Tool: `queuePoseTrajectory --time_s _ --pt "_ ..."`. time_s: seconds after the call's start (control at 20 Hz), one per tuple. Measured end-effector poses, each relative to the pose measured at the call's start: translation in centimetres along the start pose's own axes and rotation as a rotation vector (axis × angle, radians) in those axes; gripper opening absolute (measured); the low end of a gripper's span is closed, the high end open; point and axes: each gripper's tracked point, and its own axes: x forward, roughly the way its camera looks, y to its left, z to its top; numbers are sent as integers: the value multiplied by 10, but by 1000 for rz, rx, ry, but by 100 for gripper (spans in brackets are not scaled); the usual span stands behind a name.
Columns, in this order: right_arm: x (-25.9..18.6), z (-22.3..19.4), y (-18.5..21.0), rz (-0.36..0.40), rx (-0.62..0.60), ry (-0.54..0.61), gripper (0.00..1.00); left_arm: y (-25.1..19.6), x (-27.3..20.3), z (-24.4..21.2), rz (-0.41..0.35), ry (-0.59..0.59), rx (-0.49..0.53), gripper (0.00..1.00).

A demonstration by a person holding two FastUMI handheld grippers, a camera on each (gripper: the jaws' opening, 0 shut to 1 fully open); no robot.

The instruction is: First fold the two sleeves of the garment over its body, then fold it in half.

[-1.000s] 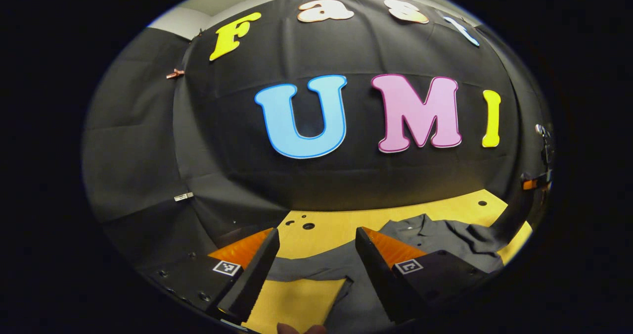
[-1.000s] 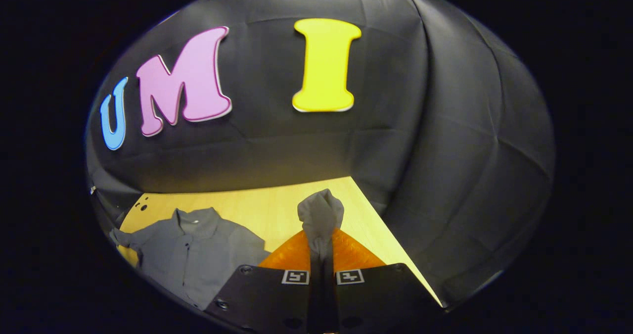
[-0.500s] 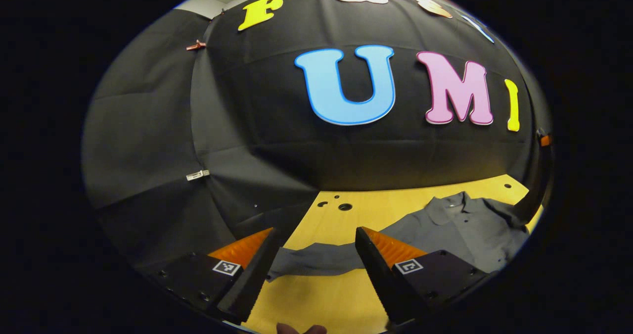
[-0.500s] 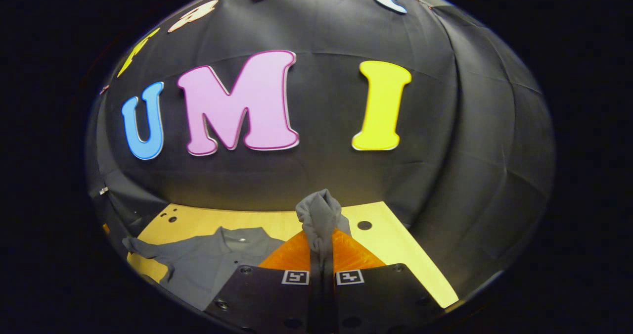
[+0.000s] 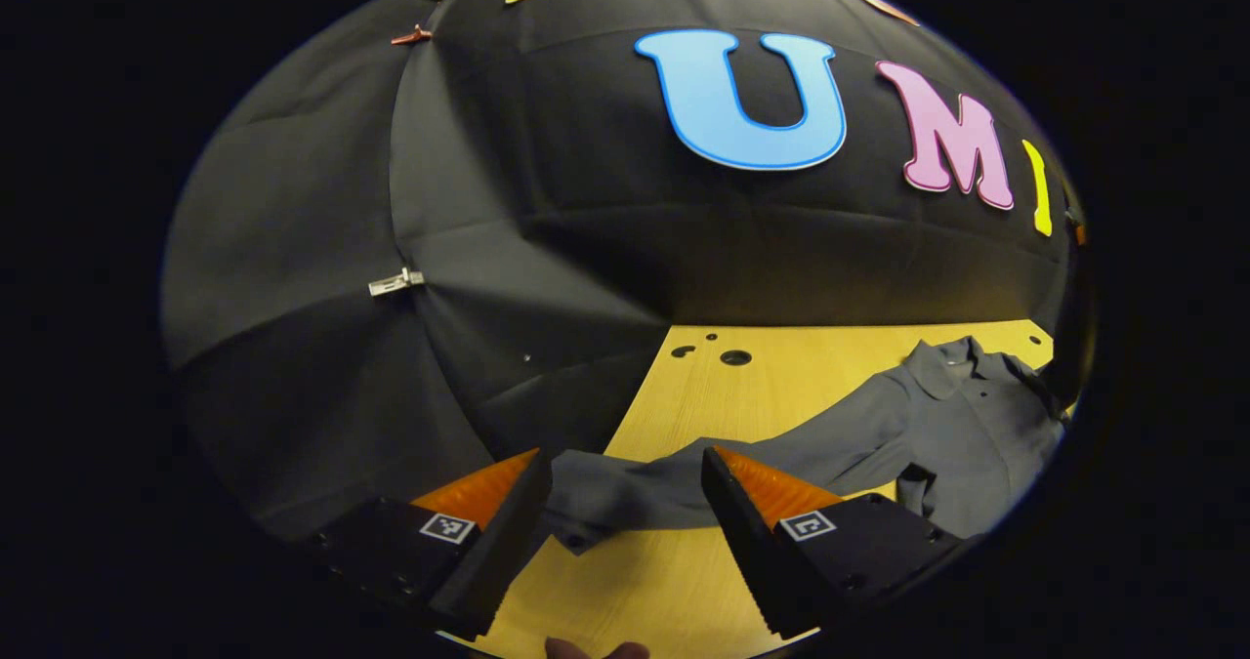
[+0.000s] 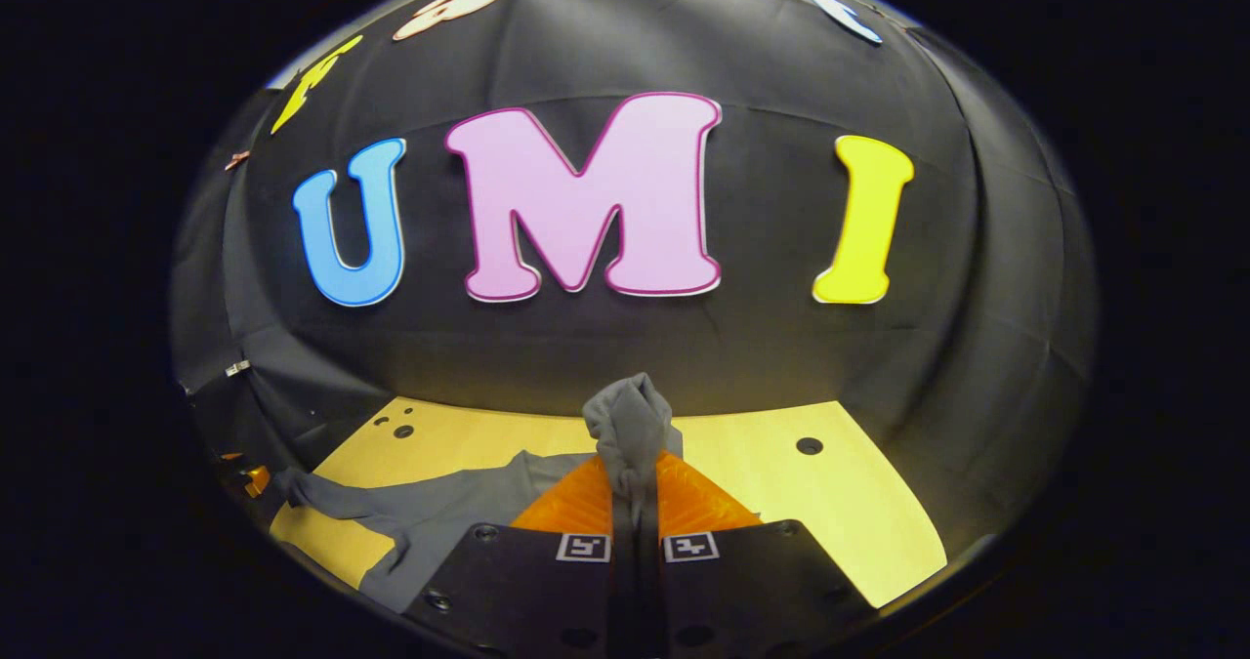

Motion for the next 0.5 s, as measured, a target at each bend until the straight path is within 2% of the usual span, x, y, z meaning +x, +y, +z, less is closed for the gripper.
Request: queuePoseTrajectory --time_s 0.5 --pt "21 -38 91 94 -39 82 5 14 73 -60 -18 156 -10 98"
